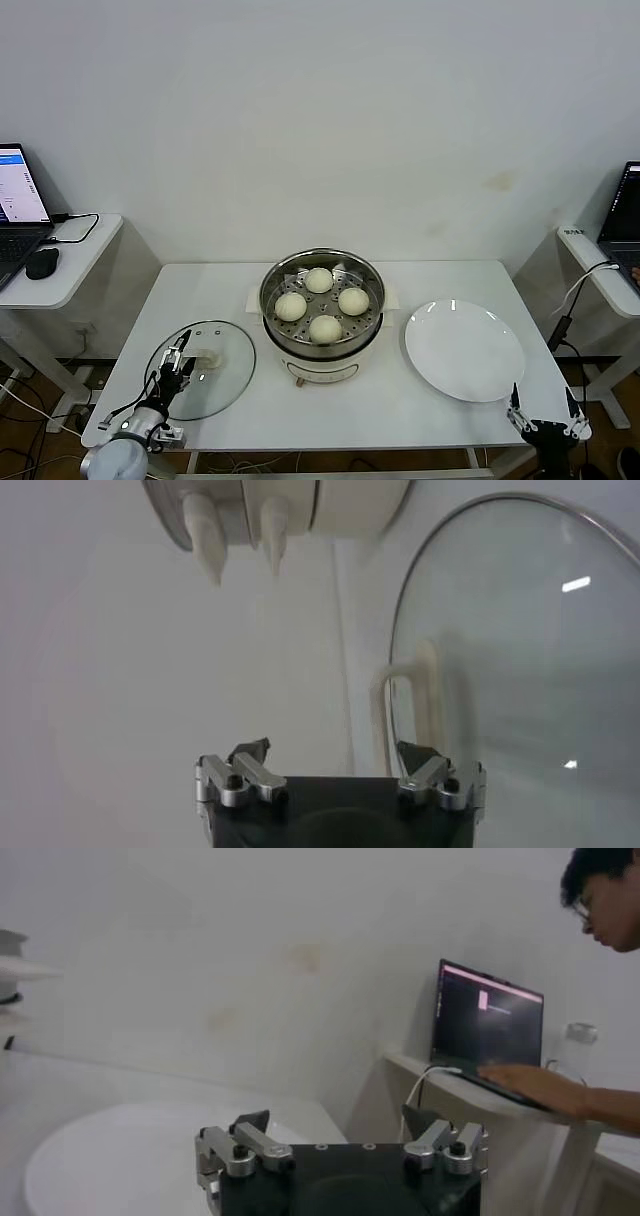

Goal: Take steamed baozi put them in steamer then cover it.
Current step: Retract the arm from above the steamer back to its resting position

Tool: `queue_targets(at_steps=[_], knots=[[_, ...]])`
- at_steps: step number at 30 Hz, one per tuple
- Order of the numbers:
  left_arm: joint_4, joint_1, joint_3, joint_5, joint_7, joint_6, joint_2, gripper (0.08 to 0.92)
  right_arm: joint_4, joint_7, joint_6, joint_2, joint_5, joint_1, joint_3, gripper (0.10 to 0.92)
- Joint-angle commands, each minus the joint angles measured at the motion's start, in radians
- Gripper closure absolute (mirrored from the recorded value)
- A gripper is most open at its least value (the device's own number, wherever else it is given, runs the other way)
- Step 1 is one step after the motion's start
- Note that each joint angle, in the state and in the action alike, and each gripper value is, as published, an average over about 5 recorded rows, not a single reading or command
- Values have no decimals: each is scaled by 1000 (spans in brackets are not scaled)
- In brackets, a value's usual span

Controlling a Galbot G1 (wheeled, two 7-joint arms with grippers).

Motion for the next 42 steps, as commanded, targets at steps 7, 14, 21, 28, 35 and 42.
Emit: queue_targets(at_steps=[7,14,21,28,35,42], knots=[[160,-123,23,-27,-33,-30,-22,177,-24,3,19,14,-37,-8,-12,202],[170,-122,21,-29,-35,-43,-24,286,-42,3,23,22,-49,1,-32,203],[194,-129,14,-23,-53,-66,-29,485,-47,3,26,25,-51,4,-42,202],[163,-112,-5,-28,-70,-81,-32,684,-46,1,29,20,-51,1,-45,203],[-34,-28,-45,-144,-47,-29,14,846,-39,-10,37,18,-64,-1,-59,202],[-282,71,-110,-307,55,168,128,850,-31,-17,44,14,-69,-5,-75,203]])
